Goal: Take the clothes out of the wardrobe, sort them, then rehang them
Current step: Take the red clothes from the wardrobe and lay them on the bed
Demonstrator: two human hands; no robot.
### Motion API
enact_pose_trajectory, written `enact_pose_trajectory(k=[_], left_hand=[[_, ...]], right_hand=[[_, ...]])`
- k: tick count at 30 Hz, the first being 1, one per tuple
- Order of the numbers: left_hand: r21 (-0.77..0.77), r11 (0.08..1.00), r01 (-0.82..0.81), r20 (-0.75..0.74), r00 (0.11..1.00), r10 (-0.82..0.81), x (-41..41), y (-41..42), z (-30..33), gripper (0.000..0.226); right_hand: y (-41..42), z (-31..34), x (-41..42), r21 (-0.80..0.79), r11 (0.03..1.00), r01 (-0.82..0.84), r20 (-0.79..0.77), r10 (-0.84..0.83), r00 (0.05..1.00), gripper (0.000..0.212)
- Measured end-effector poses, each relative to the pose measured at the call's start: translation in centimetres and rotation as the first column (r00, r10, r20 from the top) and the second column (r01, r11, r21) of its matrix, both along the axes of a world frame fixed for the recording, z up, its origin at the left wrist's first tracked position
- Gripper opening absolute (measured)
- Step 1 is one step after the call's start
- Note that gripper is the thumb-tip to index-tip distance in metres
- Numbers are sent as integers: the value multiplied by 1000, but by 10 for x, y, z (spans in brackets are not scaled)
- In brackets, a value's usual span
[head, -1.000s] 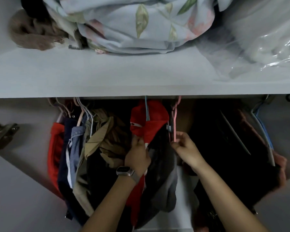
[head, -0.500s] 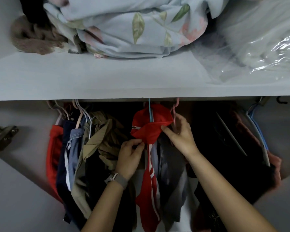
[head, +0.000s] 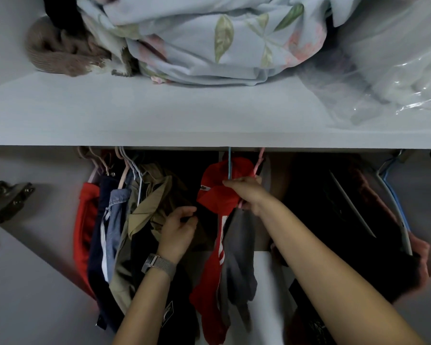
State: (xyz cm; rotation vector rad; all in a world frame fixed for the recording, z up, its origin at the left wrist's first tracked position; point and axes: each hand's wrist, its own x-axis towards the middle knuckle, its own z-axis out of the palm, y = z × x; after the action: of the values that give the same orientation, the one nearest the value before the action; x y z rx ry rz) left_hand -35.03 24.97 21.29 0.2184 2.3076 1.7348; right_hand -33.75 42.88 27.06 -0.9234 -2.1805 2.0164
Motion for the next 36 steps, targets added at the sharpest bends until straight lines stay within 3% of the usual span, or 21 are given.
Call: enact_pose_trajectory(k=[4, 8, 10, 13, 19, 22, 26, 30, 32, 36], left_hand=[[60, 998, -5, 53, 999, 2, -7, -7, 4, 25], [138, 986, -93, 61, 995, 85, -13, -15, 9, 24], [176, 975, -136, 77, 989, 124, -14, -17, 13, 23], [217, 965, -148, 94, 987, 130, -11, -15, 18, 21], [176, 984, -35, 72, 997, 23, -6, 4, 17, 22], [138, 989, 56, -7, 998, -56, -5, 16, 15, 23], [-36, 970, 241, -279, 930, -241, 0, 37, 7, 27], [-312, 876, 367, -503, 719, -480, 7, 57, 1, 66], [-382, 829, 409, -518, 648, -559, 16, 72, 0, 77], [-531, 754, 386, -489, 588, -645, 34, 104, -2, 94]], right_hand=[[11, -7, -7, -63, 997, 48, 43, -45, 998, 14], [23, -1, -6, -253, 959, 128, -57, -146, 988, 5], [31, 8, -3, -251, 959, 134, -119, -168, 979, 6], [34, 16, 7, -143, 985, 98, -132, -117, 984, 19], [34, 20, 43, -11, 997, 78, -161, -79, 984, 23], [31, 6, 73, 234, 971, -55, -96, 79, 992, 17], [35, -18, 103, 430, 881, -196, 4, 215, 977, 10], [45, -27, 128, 605, 731, -316, 144, 290, 946, 23], [50, -28, 141, 643, 688, -337, 179, 292, 939, 17], [56, -15, 177, 672, 661, -333, 168, 301, 939, 16]])
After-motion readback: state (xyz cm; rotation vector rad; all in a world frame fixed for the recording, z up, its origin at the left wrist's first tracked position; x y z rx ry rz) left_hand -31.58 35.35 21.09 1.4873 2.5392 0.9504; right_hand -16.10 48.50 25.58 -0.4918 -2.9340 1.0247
